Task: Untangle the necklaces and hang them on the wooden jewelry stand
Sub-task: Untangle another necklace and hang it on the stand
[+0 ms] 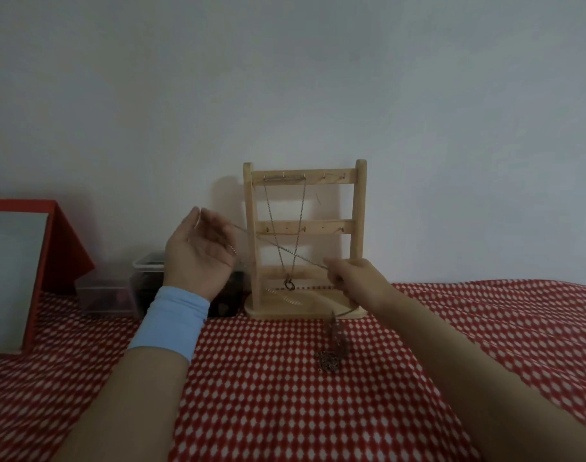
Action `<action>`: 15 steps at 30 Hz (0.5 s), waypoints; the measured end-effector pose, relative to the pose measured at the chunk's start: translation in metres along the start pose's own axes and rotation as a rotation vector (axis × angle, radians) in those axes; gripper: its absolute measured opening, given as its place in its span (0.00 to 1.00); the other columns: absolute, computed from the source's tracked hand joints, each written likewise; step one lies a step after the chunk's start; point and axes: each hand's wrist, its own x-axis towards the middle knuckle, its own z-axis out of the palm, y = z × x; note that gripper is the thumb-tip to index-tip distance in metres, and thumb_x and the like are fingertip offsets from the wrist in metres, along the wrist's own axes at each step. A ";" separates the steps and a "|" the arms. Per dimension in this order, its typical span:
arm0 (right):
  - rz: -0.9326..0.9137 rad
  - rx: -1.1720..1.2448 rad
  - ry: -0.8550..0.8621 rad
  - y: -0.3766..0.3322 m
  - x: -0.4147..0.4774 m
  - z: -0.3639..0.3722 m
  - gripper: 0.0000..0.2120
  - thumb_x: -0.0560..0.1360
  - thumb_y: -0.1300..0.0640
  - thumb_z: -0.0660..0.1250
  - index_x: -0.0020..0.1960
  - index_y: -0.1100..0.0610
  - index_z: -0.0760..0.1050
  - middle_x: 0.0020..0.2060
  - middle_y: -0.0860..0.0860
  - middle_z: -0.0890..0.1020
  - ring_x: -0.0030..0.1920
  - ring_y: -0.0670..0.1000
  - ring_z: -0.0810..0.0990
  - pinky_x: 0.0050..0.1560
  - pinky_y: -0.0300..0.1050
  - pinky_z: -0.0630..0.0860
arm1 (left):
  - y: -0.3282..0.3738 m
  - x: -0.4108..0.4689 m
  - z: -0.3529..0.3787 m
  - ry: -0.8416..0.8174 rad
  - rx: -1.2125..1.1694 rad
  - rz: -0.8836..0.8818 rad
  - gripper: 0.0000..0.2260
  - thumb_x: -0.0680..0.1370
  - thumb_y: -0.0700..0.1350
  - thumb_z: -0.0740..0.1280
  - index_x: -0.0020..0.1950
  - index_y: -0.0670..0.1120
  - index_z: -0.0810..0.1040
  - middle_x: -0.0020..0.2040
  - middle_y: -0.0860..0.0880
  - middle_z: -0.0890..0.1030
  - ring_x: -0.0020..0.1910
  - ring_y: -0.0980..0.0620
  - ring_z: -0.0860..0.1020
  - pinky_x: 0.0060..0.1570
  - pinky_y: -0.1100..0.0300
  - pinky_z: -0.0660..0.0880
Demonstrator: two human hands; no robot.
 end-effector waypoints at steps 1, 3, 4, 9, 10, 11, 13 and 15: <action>-0.042 -0.026 -0.018 -0.001 -0.001 0.001 0.19 0.81 0.52 0.62 0.31 0.52 0.68 0.27 0.45 0.68 0.26 0.44 0.65 0.31 0.41 0.63 | -0.002 -0.001 0.005 0.031 0.126 0.023 0.07 0.80 0.44 0.64 0.44 0.44 0.79 0.40 0.49 0.82 0.39 0.51 0.83 0.39 0.59 0.81; -0.117 -0.030 -0.045 -0.006 -0.005 0.002 0.14 0.79 0.61 0.62 0.35 0.54 0.74 0.30 0.46 0.71 0.27 0.43 0.66 0.31 0.38 0.64 | -0.012 -0.002 0.016 0.061 0.453 0.001 0.05 0.78 0.41 0.65 0.54 0.45 0.78 0.48 0.44 0.83 0.47 0.45 0.84 0.47 0.52 0.82; -0.151 -0.018 -0.049 -0.009 -0.005 0.004 0.14 0.78 0.66 0.62 0.37 0.54 0.76 0.30 0.46 0.72 0.26 0.42 0.67 0.29 0.36 0.65 | -0.020 -0.003 0.022 0.044 0.622 -0.029 0.11 0.77 0.40 0.67 0.59 0.46 0.76 0.52 0.43 0.83 0.50 0.42 0.83 0.50 0.47 0.82; -0.328 -0.153 0.073 -0.024 -0.006 0.009 0.20 0.77 0.69 0.65 0.35 0.48 0.78 0.39 0.41 0.79 0.41 0.37 0.77 0.43 0.31 0.73 | -0.059 -0.013 0.035 -0.168 1.430 -0.138 0.32 0.78 0.40 0.68 0.75 0.61 0.58 0.50 0.47 0.85 0.50 0.45 0.85 0.55 0.50 0.81; -0.342 -0.189 0.098 -0.027 -0.004 0.008 0.20 0.78 0.69 0.65 0.35 0.47 0.78 0.40 0.42 0.79 0.40 0.39 0.78 0.43 0.33 0.73 | -0.062 -0.014 0.034 -0.207 1.507 -0.180 0.33 0.78 0.43 0.68 0.76 0.63 0.56 0.49 0.46 0.86 0.49 0.45 0.85 0.54 0.52 0.81; -0.337 -0.193 0.135 -0.029 -0.001 0.005 0.19 0.79 0.68 0.64 0.36 0.47 0.78 0.40 0.42 0.79 0.36 0.40 0.78 0.40 0.34 0.73 | -0.064 -0.014 0.034 -0.211 1.572 -0.205 0.32 0.78 0.46 0.68 0.76 0.62 0.56 0.46 0.46 0.86 0.48 0.47 0.85 0.54 0.52 0.80; -0.307 -0.128 0.202 -0.037 0.002 0.000 0.15 0.80 0.65 0.63 0.41 0.49 0.77 0.42 0.45 0.81 0.27 0.41 0.76 0.29 0.36 0.73 | -0.064 -0.011 0.036 -0.189 1.700 -0.191 0.27 0.77 0.48 0.69 0.74 0.57 0.64 0.38 0.52 0.84 0.40 0.55 0.82 0.48 0.58 0.78; -0.295 -0.062 0.208 -0.046 0.002 -0.004 0.09 0.81 0.64 0.62 0.50 0.51 0.77 0.49 0.48 0.81 0.27 0.44 0.76 0.25 0.39 0.73 | -0.064 -0.008 0.046 -0.191 1.802 -0.132 0.18 0.76 0.44 0.69 0.66 0.53 0.74 0.40 0.55 0.79 0.37 0.59 0.77 0.40 0.63 0.73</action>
